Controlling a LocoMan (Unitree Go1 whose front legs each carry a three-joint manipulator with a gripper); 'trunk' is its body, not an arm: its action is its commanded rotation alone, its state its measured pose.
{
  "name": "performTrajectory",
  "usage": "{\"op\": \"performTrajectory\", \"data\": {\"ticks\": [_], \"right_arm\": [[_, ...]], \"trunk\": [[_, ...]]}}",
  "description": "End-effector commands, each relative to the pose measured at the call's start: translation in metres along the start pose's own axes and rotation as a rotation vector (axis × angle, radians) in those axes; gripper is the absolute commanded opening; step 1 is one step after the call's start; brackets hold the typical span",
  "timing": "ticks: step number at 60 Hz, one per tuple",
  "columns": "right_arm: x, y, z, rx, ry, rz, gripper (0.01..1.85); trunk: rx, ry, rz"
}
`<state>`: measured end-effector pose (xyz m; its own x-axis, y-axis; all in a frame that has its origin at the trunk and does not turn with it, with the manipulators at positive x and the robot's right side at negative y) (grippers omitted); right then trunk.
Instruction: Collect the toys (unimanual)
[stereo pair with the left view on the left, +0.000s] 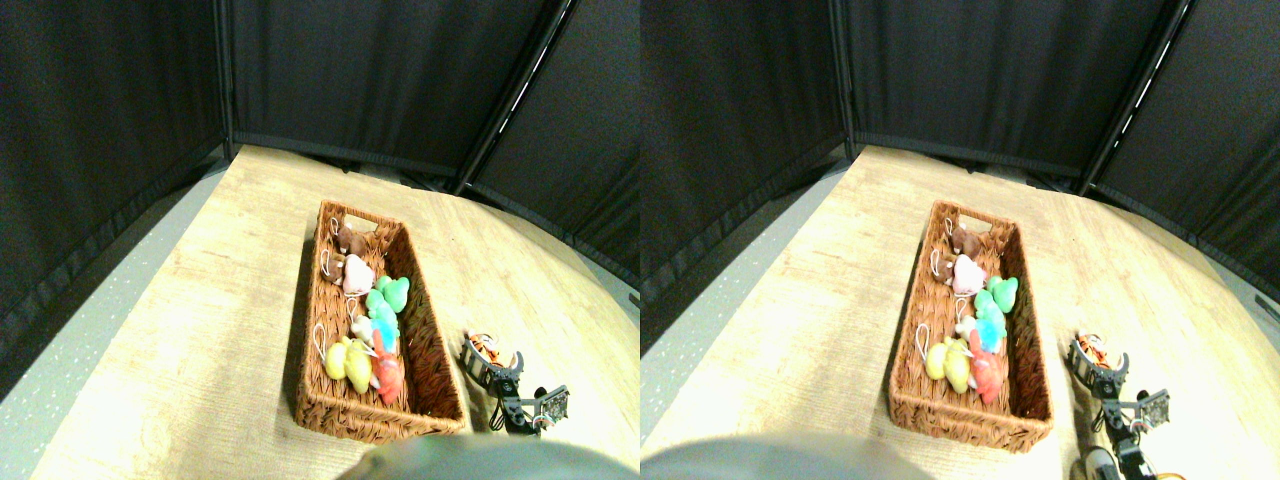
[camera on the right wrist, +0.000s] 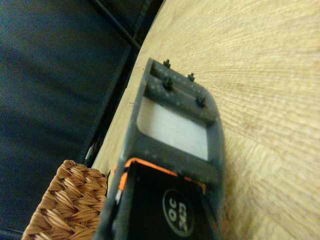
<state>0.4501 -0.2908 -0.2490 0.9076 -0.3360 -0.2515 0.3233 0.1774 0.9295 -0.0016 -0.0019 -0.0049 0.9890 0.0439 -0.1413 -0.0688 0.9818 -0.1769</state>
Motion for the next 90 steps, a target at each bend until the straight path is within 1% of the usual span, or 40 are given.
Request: {"op": "performTrajectory", "data": {"ticks": [1,7,10,11,12,13,15,16,17,18,19,23,30,31,32,36,40,42,45,48,50,52,53,54,56,58,60,65,66,69,70,71,74,79,80,81,84,85,88,90], "right_arm": [[0.003,0.005,0.001,0.015,-0.012,0.035,0.79],[0.003,0.003,0.004,0.021,-0.024,0.027,0.82],[0.003,0.002,0.005,0.02,-0.024,0.031,0.77],[0.004,0.002,0.005,0.033,-0.047,0.021,0.7],[0.004,0.002,0.005,0.033,-0.047,0.021,0.7],[0.004,0.002,0.005,0.001,-0.058,0.032,0.61],[0.004,0.002,0.005,-0.023,-0.094,0.025,0.32],[0.004,0.003,0.005,-0.01,-0.112,0.006,0.17],[0.004,0.003,0.005,-0.01,-0.112,0.006,0.17],[0.004,0.003,0.004,-0.002,-0.141,-0.003,0.11],[0.004,0.003,0.004,0.001,-0.17,-0.006,0.12],[0.004,0.005,0.004,-0.011,-0.172,-0.007,0.16],[0.005,0.009,0.009,-0.023,-0.131,0.031,0.19],[0.005,0.01,0.009,-0.017,-0.112,0.055,0.18],[0.004,0.012,0.01,-0.02,-0.108,0.069,0.18],[0.003,0.018,0.011,-0.053,-0.098,0.096,0.19],[0.002,0.027,0.01,-0.076,-0.061,0.131,0.17],[0.001,0.03,0.009,-0.09,-0.059,0.133,0.18],[-0.002,0.038,0.008,-0.135,-0.055,0.155,0.18],[-0.004,0.044,0.005,-0.143,-0.039,0.168,0.18],[-0.007,0.051,0.002,-0.155,-0.006,0.18,0.19],[-0.009,0.058,-0.001,-0.15,0.046,0.192,0.19],[-0.009,0.058,-0.001,-0.15,0.046,0.192,0.19],[-0.011,0.062,-0.003,-0.161,0.067,0.2,0.18],[-0.013,0.07,-0.007,-0.219,0.079,0.218,0.17],[-0.016,0.077,-0.011,-0.183,0.1,0.218,0.17],[-0.017,0.08,-0.013,-0.194,0.102,0.223,0.15],[-0.021,0.099,-0.025,-0.288,0.163,0.277,0.17],[-0.021,0.099,-0.025,-0.288,0.163,0.277,0.17],[-0.023,0.109,-0.032,-0.266,0.19,0.274,0.18],[-0.023,0.111,-0.034,-0.243,0.21,0.273,0.18],[-0.023,0.111,-0.034,-0.243,0.21,0.273,0.18],[-0.023,0.12,-0.04,-0.242,0.27,0.283,0.19],[-0.025,0.129,-0.049,-0.242,0.288,0.284,0.17],[-0.025,0.131,-0.051,-0.229,0.301,0.283,0.17],[-0.025,0.133,-0.054,-0.219,0.336,0.279,0.16],[-0.026,0.137,-0.059,-0.23,0.336,0.282,0.17],[-0.026,0.138,-0.062,-0.232,0.35,0.284,0.17],[-0.027,0.142,-0.067,-0.239,0.355,0.277,0.16],[-0.029,0.147,-0.075,-0.262,0.393,0.286,0.17]], "trunk": [[-0.007,0.005,0.0],[-0.005,0.004,0.0],[-0.005,0.003,0.0],[-0.005,0.003,0.0],[-0.005,0.003,0.0],[-0.005,0.003,0.0],[-0.005,0.002,-0.001],[-0.005,0.002,-0.001],[-0.005,0.002,-0.001],[-0.005,0.002,-0.001],[-0.006,-0.001,-0.001],[-0.006,-0.001,-0.002],[-0.007,-0.003,-0.005],[-0.008,-0.003,-0.005],[-0.009,-0.003,-0.005],[-0.01,-0.004,-0.005],[-0.013,-0.007,-0.006],[-0.018,-0.01,-0.006],[-0.024,-0.012,-0.001],[-0.032,-0.016,0.002],[-0.038,-0.019,0.004],[-0.044,-0.023,0.007],[-0.048,-0.024,0.008],[-0.053,-0.026,0.011],[-0.06,-0.028,0.014],[-0.068,-0.03,0.019],[-0.075,-0.032,0.024],[-0.093,-0.038,0.037],[-0.099,-0.04,0.04],[-0.11,-0.046,0.048],[-0.112,-0.047,0.05],[-0.116,-0.048,0.054],[-0.127,-0.053,0.063],[-0.143,-0.06,0.078],[-0.148,-0.062,0.082],[-0.153,-0.064,0.087],[-0.163,-0.068,0.097],[-0.167,-0.072,0.1],[-0.175,-0.077,0.108],[-0.184,-0.081,0.12]]}}
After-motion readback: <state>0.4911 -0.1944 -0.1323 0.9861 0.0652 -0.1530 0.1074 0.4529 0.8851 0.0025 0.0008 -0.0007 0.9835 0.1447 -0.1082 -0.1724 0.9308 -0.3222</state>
